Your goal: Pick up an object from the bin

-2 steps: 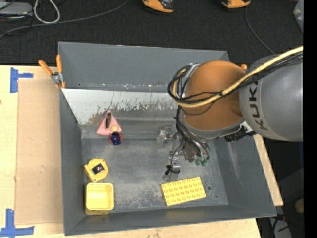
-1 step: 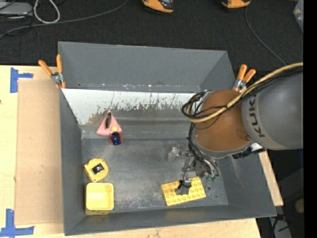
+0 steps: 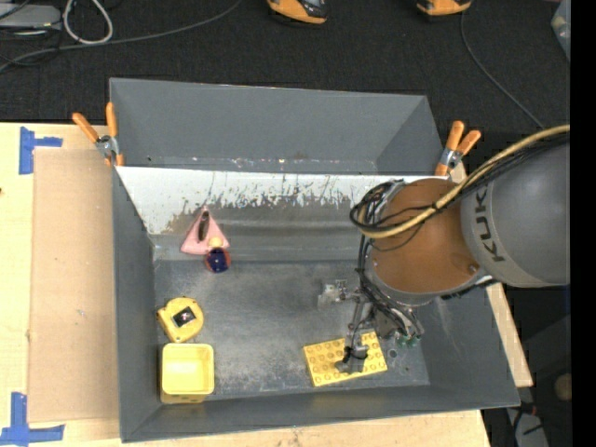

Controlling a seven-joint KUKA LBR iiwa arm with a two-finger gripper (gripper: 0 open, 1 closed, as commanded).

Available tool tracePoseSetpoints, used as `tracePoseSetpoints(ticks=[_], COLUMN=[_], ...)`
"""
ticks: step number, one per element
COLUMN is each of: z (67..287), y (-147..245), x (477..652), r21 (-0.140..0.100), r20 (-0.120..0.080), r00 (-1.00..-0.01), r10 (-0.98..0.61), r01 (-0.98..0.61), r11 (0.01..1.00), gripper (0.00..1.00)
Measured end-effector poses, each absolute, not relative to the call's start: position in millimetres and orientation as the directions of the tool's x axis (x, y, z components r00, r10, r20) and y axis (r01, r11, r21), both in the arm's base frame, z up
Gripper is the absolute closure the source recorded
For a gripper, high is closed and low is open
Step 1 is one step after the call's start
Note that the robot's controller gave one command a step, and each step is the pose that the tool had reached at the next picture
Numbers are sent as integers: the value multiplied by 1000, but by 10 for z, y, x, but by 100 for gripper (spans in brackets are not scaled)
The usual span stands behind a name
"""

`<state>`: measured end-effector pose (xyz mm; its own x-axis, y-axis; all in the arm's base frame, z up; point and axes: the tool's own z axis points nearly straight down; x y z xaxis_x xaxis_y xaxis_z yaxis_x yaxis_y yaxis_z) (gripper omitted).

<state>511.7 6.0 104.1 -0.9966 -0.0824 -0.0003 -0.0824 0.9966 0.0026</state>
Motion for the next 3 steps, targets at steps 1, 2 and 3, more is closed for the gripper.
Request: tracePoseSetpoints(ticks=[1,2,3], z=[987,779,707], y=[-526,-329,-178], x=[4892,4906,4835], r21=[-1,5,1], r20=[14,6,5], r00=[-988,-976,-980], r10=[-156,-216,-198], r01=[-156,-216,-198], r11=[988,976,980], gripper=[0,0,100])
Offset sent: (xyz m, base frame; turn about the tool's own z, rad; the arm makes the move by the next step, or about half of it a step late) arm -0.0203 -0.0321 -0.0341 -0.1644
